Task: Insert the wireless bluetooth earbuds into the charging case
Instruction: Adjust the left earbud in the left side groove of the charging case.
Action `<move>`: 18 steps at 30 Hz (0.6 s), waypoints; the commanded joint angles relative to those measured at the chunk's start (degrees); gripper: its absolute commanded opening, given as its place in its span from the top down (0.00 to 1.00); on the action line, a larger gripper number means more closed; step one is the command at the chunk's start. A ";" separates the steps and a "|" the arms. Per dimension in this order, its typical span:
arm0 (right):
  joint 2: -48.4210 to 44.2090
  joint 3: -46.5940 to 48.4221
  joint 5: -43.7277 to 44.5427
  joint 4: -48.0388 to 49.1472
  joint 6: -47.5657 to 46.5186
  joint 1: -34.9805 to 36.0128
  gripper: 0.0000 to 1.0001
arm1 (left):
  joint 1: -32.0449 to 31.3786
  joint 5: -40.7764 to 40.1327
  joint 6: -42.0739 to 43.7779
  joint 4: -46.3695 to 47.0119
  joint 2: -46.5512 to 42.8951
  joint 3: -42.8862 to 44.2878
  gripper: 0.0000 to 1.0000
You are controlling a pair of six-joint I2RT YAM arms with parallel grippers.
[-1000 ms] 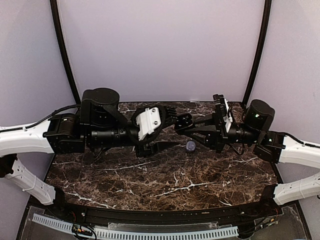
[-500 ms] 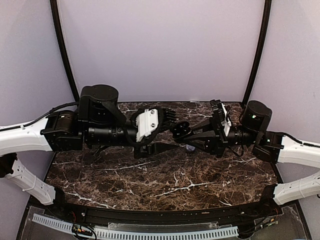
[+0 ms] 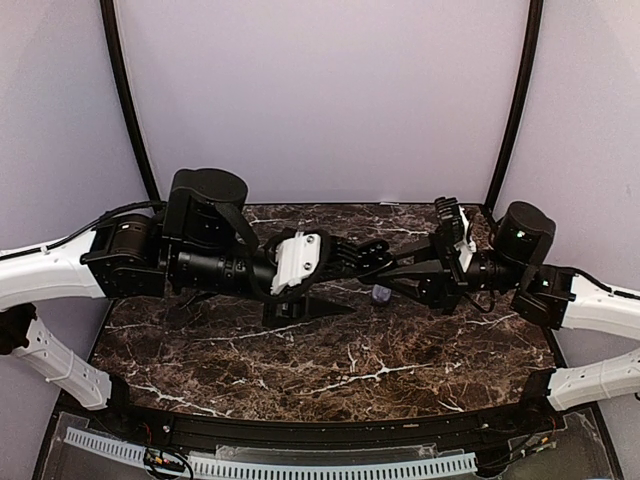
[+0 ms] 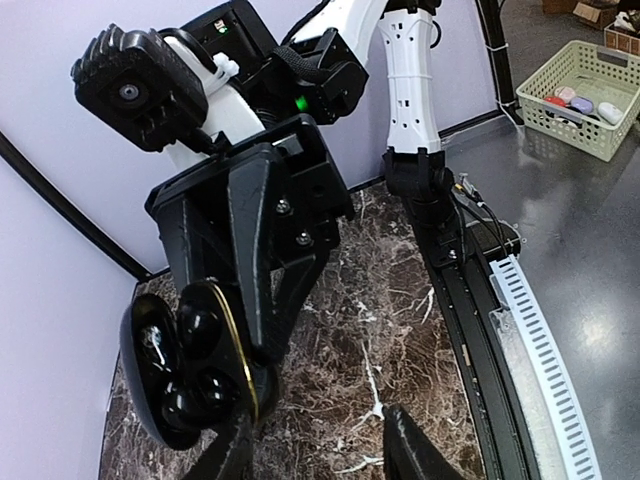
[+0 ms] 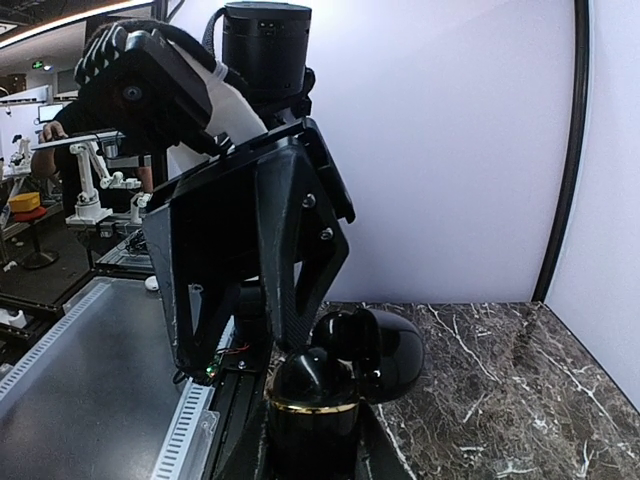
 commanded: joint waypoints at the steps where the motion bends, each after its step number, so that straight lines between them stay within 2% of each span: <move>1: -0.94 -0.44 -0.89 6.19 1.15 -0.52 1.00 | -0.05 3.33 1.40 -5.67 -0.79 0.54 0.58; 3: -0.61 -0.17 0.44 5.55 0.97 -0.52 1.00 | -0.05 0.81 0.32 -3.73 -1.78 0.10 0.57; 6: -0.57 -0.14 3.67 4.65 0.85 -0.52 1.00 | -0.05 -5.22 -2.94 4.59 -4.55 -2.80 0.55; 9: -0.70 -0.05 6.29 4.19 0.81 -0.53 1.00 | -0.05 -9.17 -5.58 9.45 -5.57 -4.33 0.62; 18: -1.36 -0.22 6.64 3.97 -0.46 -0.44 1.00 | -0.05 -14.59 -8.01 11.00 -2.77 -3.32 0.69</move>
